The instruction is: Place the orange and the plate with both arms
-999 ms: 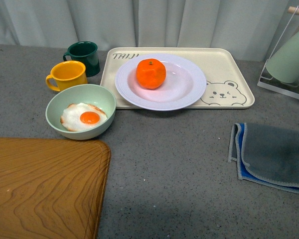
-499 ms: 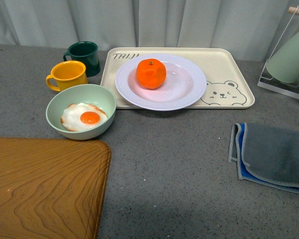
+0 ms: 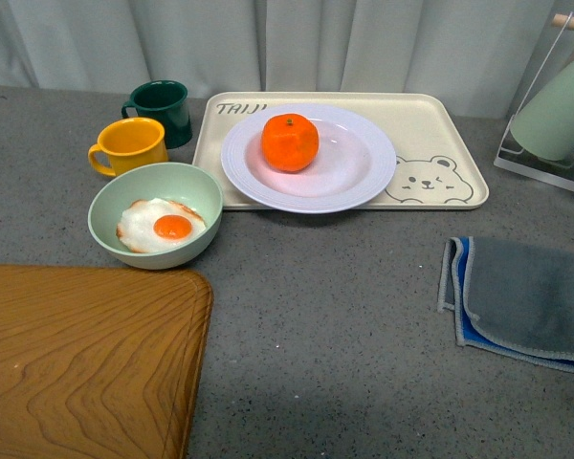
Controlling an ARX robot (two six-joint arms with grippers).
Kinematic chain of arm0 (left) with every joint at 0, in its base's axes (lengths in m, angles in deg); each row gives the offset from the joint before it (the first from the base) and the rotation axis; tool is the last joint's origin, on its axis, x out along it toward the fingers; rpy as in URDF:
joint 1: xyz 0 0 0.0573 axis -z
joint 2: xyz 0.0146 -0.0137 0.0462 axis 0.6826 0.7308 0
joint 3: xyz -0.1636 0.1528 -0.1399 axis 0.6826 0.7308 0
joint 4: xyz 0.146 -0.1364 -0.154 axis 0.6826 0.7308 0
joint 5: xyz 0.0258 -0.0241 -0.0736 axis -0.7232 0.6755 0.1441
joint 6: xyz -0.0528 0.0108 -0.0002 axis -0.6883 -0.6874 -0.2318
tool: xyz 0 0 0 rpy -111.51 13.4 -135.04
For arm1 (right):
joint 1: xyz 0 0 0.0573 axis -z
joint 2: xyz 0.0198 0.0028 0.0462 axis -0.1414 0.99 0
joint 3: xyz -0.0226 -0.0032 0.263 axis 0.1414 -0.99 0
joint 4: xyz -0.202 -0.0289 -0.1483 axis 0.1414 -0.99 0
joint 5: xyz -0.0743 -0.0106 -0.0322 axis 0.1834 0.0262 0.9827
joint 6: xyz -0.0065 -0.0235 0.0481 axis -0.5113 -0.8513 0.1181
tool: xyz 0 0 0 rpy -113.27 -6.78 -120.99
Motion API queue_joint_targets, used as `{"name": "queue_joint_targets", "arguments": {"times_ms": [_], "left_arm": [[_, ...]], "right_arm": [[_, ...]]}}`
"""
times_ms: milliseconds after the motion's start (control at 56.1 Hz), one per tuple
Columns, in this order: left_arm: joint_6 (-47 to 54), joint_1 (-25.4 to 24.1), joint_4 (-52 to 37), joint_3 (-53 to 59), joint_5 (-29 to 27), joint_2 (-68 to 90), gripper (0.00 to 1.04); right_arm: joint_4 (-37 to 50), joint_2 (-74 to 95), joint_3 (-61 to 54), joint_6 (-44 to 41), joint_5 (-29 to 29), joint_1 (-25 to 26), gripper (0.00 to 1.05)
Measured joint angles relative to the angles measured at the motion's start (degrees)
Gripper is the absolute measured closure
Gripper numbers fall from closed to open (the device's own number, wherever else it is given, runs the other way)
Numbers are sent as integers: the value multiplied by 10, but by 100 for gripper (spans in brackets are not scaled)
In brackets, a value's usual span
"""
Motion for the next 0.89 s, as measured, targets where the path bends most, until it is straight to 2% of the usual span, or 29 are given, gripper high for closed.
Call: {"name": "queue_joint_targets", "arguments": {"times_ms": [428,892], "left_arm": [[0,0,0,0,0,0,7],[0,0,0,0,0,0,7]], "right_arm": [[-127,-134,0,0,0,0,104],[-217,-226,0,0,0,0,104]]}}
